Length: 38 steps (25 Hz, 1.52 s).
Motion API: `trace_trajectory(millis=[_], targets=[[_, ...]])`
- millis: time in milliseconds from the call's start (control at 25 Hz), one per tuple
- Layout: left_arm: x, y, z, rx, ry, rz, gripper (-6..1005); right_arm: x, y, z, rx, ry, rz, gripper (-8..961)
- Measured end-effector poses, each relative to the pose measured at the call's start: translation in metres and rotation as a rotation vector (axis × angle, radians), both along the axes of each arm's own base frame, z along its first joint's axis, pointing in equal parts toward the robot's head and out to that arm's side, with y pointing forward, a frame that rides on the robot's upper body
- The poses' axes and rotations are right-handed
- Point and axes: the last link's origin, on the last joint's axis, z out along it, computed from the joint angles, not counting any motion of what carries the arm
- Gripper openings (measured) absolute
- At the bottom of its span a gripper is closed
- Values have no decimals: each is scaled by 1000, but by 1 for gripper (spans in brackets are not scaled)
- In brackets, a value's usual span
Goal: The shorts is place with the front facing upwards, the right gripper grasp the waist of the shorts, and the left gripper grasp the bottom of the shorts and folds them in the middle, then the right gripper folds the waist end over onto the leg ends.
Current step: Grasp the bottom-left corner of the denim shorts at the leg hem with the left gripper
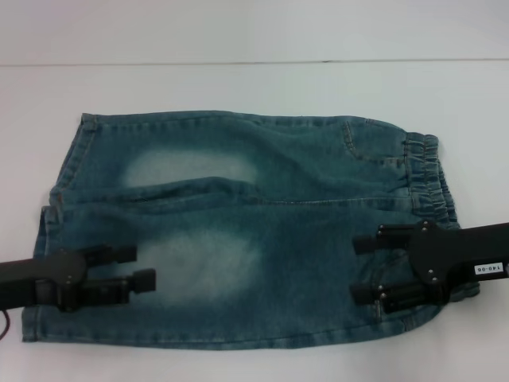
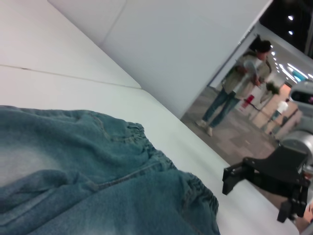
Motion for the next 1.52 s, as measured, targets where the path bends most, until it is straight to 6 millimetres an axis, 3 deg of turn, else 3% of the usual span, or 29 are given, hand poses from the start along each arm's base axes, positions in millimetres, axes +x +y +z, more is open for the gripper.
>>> trace_trajectory(millis=[280,520,720,1080,1520], targets=[[-5,-8,21,21,-16,26,933,0,0,-2,4,3,4,924],[-16,-16,51,10,112,82,932,-1,1,-3,10,-2,21,924],[-31,-24,63,5,202,148,932,-2,1,-7,18,-1,42,925],[-58,-41,64,21,292,247,932,0,-2,-16,19,9,63,925],[-72,-38,58,32,366,313,932,-1,0,-17,25,1,78,920]])
